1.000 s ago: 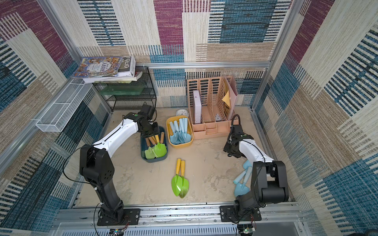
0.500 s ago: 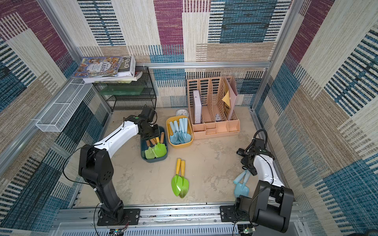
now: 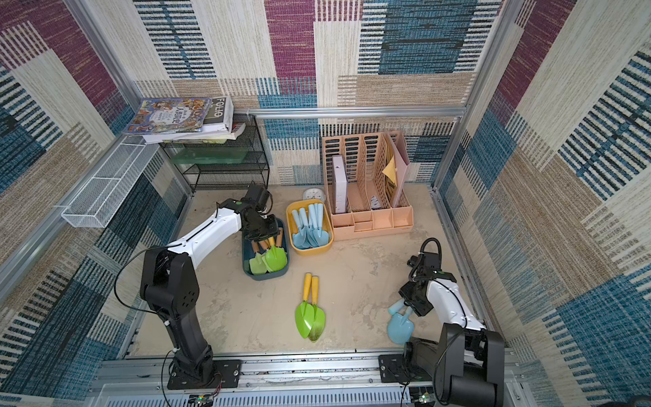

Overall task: Sort the small shovels by color and place them into the storage box
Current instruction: Pick up the shovel from the center of the board.

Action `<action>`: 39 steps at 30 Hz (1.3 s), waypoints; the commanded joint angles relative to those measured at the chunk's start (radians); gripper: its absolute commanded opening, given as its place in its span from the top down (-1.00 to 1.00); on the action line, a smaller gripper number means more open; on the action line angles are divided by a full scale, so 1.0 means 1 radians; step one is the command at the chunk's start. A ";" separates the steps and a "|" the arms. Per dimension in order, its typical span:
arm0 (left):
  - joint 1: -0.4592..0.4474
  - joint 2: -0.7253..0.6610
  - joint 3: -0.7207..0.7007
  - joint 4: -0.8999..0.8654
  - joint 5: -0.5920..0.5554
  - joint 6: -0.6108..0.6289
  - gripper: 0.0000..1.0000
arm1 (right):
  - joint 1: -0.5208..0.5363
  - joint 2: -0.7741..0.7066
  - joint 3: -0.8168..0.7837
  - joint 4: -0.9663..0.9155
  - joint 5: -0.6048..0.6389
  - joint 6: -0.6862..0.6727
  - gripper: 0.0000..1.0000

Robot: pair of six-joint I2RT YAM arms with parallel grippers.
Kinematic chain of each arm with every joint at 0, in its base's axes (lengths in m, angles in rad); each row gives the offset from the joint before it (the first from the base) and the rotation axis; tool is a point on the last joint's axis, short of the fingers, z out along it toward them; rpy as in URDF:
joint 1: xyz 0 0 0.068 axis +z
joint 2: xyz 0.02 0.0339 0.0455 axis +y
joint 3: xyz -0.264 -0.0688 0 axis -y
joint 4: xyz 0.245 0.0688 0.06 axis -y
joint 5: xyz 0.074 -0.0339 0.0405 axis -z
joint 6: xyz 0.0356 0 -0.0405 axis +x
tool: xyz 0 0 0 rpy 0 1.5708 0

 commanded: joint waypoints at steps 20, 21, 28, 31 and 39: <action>0.002 -0.071 -0.100 0.015 -0.004 0.002 -0.02 | 0.422 0.451 0.409 0.135 -0.055 0.003 0.43; 0.000 -0.075 -0.104 0.017 -0.004 -0.002 -0.02 | 0.438 0.471 0.435 0.112 -0.037 -0.017 0.43; 0.001 -0.103 -0.132 0.019 -0.012 -0.011 -0.02 | 0.513 0.521 0.584 -0.016 0.071 -0.146 0.43; 0.002 -0.112 -0.136 0.013 -0.018 -0.009 -0.02 | 0.531 0.521 0.662 -0.044 0.077 -0.200 0.45; 0.001 -0.135 -0.149 -0.005 -0.036 0.007 -0.02 | 0.550 0.652 1.052 -0.075 0.006 -0.328 0.47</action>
